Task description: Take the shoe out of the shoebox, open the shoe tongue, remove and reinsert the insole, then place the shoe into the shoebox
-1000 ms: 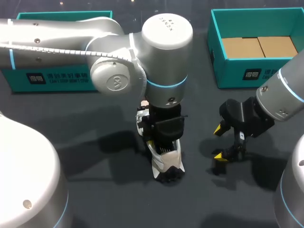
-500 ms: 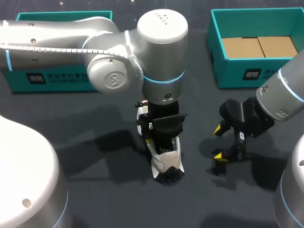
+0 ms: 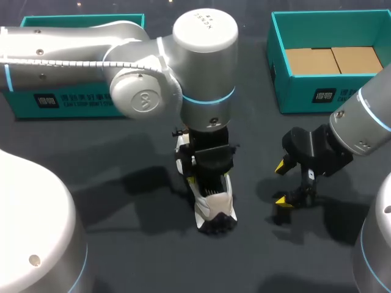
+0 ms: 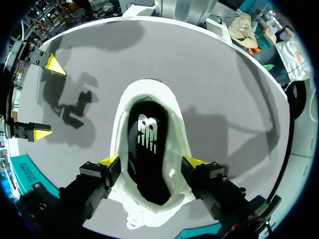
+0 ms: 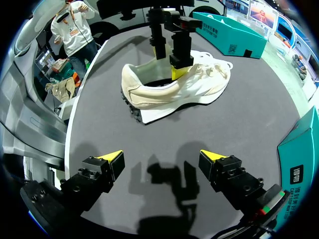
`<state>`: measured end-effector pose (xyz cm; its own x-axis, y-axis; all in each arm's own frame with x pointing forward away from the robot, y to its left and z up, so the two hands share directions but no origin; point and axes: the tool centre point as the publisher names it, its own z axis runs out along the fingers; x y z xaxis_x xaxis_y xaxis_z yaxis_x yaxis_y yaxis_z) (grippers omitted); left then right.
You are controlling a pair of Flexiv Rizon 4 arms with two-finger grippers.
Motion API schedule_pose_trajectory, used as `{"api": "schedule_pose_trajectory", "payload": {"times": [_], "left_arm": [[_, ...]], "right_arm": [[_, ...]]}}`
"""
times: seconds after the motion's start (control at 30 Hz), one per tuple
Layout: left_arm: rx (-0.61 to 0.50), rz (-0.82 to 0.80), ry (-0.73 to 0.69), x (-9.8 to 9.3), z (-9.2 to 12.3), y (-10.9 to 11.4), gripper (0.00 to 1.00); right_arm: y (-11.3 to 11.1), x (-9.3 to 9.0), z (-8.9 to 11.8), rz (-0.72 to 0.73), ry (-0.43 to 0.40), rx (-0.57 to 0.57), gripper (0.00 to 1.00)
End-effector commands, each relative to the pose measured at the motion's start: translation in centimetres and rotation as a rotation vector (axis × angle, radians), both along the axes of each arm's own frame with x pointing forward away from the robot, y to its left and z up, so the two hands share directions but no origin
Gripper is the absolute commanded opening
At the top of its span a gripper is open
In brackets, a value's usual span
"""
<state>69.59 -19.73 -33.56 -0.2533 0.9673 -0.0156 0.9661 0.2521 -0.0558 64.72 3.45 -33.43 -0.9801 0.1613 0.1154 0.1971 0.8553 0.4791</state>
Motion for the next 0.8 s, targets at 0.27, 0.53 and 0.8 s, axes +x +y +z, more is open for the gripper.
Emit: {"api": "schedule_pose_trajectory", "payload": {"times": [0.27,0.53,0.8], "left_arm": [[-0.005,0.012,0.003,0.55,-0.44,-0.17,0.76],[-0.007,0.016,0.005,0.77,-0.19,-0.48,0.72],[-0.005,0.022,-0.007,1.02,0.08,-0.61,0.52]], "right_arm": [[0.01,-0.15,-0.04,-0.001,-0.003,-0.001,1.0],[0.01,-0.15,-0.04,-0.001,-0.003,-0.001,1.0],[0.01,-0.15,-0.04,-0.001,-0.003,-0.001,1.0]]}}
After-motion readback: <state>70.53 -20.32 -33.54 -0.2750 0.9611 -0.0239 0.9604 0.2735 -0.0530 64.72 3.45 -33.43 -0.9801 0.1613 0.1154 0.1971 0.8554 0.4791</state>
